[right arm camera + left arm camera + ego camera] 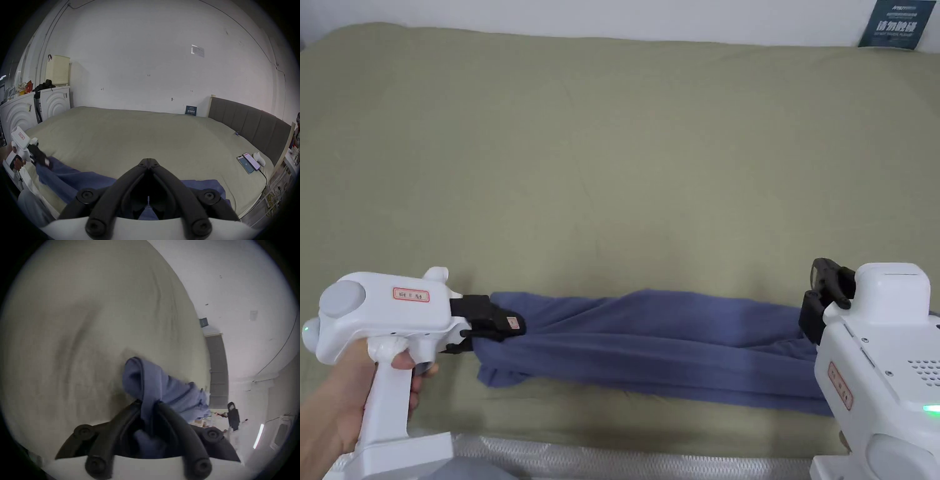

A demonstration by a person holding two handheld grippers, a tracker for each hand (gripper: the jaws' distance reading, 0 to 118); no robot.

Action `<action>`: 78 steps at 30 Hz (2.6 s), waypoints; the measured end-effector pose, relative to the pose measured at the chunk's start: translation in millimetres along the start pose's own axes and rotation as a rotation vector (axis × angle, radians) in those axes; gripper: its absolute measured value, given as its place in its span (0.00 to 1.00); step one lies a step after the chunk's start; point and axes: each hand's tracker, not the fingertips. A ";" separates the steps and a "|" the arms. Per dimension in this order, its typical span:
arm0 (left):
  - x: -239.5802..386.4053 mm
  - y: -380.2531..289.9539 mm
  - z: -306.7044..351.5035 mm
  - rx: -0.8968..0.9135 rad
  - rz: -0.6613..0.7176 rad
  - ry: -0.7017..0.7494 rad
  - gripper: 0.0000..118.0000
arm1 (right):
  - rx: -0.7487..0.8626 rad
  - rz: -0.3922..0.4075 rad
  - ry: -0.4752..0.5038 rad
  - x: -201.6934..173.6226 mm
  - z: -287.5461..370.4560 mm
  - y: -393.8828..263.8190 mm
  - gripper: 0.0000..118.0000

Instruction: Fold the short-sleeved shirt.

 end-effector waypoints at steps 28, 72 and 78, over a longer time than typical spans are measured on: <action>183.0 -60.6 13.7 0.092 -0.503 0.296 0.06 | 0.077 0.002 -0.007 17.1 20.3 14.7 0.00; 158.4 -98.0 -210.4 -0.197 -0.306 -0.073 0.00 | -0.010 -0.044 -0.043 40.6 5.9 -8.4 0.00; 175.2 -88.6 -162.4 -0.186 -0.379 -0.054 0.00 | -0.018 -0.035 -0.043 38.2 6.3 -11.6 0.00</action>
